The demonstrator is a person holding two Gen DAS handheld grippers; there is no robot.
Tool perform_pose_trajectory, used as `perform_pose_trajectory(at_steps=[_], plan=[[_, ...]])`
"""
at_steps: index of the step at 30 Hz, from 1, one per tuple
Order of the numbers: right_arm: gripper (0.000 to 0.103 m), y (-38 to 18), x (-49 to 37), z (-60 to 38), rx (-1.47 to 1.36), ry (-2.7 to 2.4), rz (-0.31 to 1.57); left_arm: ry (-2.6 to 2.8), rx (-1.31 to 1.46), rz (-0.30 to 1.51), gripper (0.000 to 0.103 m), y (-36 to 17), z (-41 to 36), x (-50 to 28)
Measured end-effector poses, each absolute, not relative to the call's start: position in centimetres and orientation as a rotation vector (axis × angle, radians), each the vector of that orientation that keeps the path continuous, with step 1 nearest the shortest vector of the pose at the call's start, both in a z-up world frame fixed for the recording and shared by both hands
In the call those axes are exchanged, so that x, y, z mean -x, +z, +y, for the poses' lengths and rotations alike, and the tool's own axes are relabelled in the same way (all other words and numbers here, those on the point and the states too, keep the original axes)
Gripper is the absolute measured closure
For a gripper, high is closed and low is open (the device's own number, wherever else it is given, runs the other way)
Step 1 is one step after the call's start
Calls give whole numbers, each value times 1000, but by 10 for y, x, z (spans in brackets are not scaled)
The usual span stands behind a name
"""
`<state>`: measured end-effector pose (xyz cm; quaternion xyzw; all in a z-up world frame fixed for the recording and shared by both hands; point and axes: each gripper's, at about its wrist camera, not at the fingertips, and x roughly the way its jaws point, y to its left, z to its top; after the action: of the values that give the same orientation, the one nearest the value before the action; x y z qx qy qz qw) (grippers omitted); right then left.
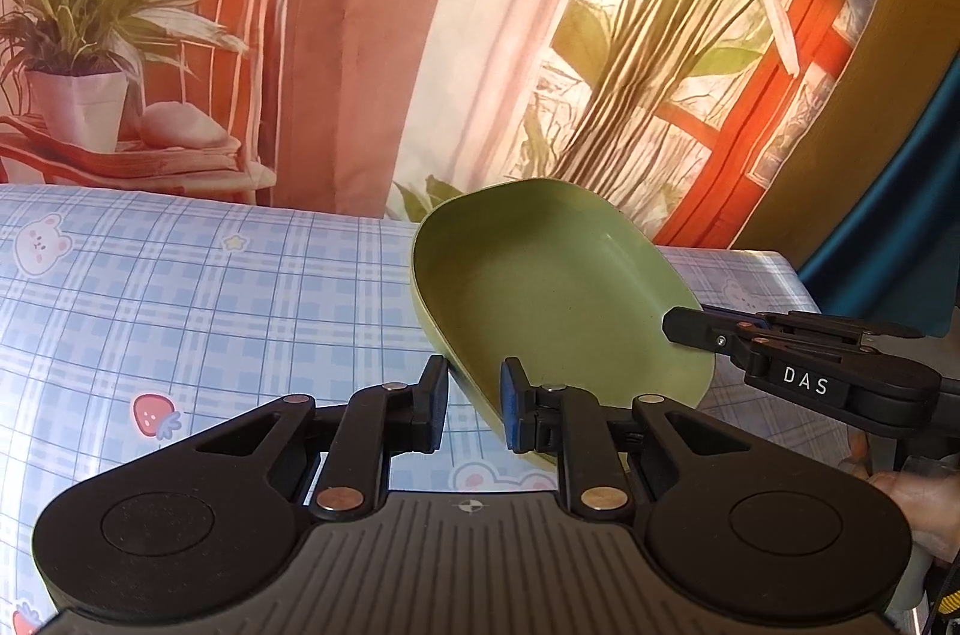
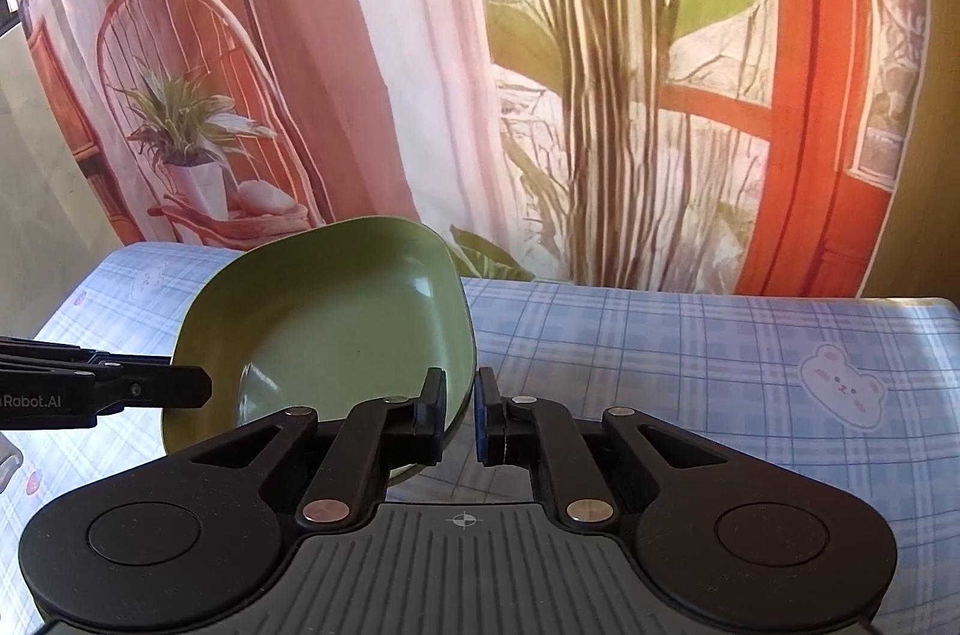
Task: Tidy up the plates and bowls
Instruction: 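Grasp the rim of the second olive-green plate with the right tool and lift it, then lower the green plate onto the plate stack and open the right tool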
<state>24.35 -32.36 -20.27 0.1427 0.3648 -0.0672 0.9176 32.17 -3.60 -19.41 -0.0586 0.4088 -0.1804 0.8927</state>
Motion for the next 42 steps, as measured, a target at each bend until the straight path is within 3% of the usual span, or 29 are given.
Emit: perform_pose_trajectory(at_steps=[13,42], plan=[[93,-170,-175,-320,-287,-175,717,-448,51,838,83,-174,-60,-271],[92,-214,-109,-289,-316,-180,828,-477,-74,944,83,-201,-75,-240]])
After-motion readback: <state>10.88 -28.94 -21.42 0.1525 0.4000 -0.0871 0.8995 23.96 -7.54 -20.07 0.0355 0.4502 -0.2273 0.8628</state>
